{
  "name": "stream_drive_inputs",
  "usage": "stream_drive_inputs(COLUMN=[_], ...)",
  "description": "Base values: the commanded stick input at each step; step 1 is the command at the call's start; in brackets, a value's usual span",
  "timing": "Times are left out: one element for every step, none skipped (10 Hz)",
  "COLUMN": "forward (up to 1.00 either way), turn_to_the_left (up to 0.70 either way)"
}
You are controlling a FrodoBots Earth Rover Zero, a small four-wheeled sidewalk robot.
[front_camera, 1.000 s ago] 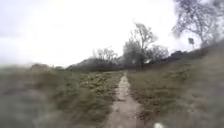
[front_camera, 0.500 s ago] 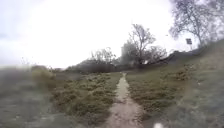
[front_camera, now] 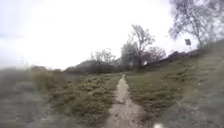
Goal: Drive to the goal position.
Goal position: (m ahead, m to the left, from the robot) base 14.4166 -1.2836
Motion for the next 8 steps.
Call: stream_drive_inputs(forward=[0.7,0.7,0.7,0.7,0.7,0.7,0.7,0.7], turn_to_the_left=[-0.35,-0.35,-0.35,-0.35,-0.35,-0.35,-0.35,-0.31])
